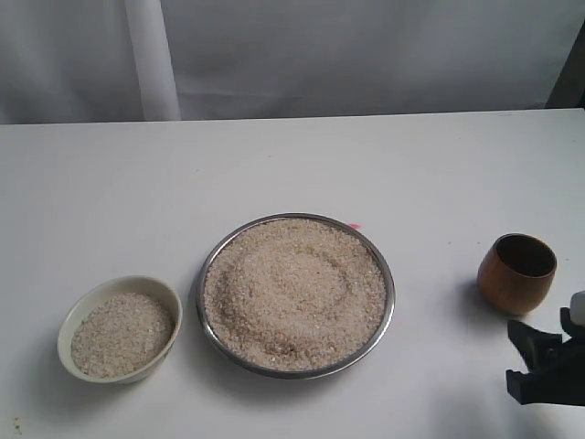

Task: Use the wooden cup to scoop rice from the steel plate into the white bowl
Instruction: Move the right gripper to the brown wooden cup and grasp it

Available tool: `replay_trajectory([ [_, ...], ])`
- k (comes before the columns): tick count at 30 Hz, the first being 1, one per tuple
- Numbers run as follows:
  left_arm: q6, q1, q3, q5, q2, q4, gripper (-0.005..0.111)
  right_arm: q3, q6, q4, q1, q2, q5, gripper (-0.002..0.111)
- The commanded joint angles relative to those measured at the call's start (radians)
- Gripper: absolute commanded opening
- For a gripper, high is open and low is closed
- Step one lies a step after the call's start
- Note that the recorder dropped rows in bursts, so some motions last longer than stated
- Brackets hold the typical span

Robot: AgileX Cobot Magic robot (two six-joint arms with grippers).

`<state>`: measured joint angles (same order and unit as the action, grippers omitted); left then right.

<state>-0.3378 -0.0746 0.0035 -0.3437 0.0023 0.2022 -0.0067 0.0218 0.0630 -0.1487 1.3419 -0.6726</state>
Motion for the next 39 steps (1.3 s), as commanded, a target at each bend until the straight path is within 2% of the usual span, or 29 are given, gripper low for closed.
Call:
replay_trajectory([
  [1, -0.002, 0.005, -0.004, 0.006, -0.002, -0.006, 0.000, 0.007, 0.002, 0.004, -0.002, 0.003, -0.023, 0.099],
  [2, -0.002, 0.005, -0.004, 0.006, -0.002, -0.006, 0.000, 0.007, 0.002, 0.004, -0.002, 0.003, -0.031, 0.105],
  [3, -0.002, 0.005, -0.004, 0.006, -0.002, -0.006, 0.000, 0.007, 0.002, 0.004, -0.002, 0.003, -0.036, 0.105],
  [28, -0.002, 0.005, -0.004, 0.006, -0.002, -0.006, 0.000, -0.032, -0.108, -0.071, -0.002, 0.005, -0.109, 0.105],
  [33, -0.002, 0.005, -0.004, 0.006, -0.002, -0.006, 0.000, -0.066, -0.108, -0.063, -0.002, 0.100, -0.139, 0.105],
  [39, -0.002, 0.005, -0.004, 0.006, -0.002, -0.006, 0.000, -0.113, -0.092, -0.071, -0.002, 0.282, -0.260, 0.105],
])
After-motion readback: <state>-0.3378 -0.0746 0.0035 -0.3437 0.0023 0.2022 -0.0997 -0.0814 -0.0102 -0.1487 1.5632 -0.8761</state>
